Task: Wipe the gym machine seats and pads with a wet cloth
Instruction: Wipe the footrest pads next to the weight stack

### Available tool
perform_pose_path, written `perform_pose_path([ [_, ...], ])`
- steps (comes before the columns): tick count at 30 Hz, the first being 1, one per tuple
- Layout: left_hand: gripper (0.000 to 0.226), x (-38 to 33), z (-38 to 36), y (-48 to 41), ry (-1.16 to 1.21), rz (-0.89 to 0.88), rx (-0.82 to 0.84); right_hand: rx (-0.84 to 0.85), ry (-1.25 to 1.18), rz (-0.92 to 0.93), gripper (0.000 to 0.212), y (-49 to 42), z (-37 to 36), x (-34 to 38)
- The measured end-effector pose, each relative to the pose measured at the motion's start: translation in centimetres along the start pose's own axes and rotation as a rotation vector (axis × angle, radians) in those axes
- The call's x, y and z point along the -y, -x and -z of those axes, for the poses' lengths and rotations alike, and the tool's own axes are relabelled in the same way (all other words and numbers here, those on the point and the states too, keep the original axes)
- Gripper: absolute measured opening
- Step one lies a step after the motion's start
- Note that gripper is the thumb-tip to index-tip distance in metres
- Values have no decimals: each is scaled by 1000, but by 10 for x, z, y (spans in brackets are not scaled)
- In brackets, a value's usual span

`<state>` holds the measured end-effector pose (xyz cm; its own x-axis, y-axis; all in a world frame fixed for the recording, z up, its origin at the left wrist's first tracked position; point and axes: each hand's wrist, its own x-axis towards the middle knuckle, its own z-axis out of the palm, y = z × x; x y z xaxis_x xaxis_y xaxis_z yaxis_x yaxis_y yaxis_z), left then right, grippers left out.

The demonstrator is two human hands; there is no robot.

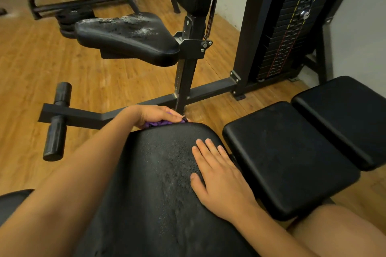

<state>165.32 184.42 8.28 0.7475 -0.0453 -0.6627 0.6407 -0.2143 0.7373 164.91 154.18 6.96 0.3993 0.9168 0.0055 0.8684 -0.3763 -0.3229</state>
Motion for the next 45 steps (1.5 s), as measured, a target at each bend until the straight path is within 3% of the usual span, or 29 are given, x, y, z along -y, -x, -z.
perform_pose_path([
  [3,31,-5,-3,-1,15,-38,74,-8,8,-10,66,0,0,0],
  [8,29,-30,-27,-36,-182,-208,95,2,15,-15,66,2,2,0],
  [12,31,-24,-30,-45,-134,-278,133,14,12,-15,66,3,3,0],
  [17,33,-9,-12,-25,-34,-171,95,5,-13,-13,66,2,1,2],
  [22,33,-7,-8,-14,-167,-220,-3,-7,-33,-14,67,-1,0,0],
  [30,27,-37,-38,-47,-139,-190,133,12,1,-12,66,4,0,-4],
  [35,26,-19,-9,-7,-113,-79,7,8,-11,-14,66,2,3,-3],
  [39,25,47,27,52,-6,12,-43,4,-16,-10,66,2,0,0],
  [42,27,68,27,69,58,-8,-81,-10,-8,-20,66,3,-1,-1],
  [45,32,35,12,50,-94,-88,-109,-15,12,-29,66,2,1,-2],
])
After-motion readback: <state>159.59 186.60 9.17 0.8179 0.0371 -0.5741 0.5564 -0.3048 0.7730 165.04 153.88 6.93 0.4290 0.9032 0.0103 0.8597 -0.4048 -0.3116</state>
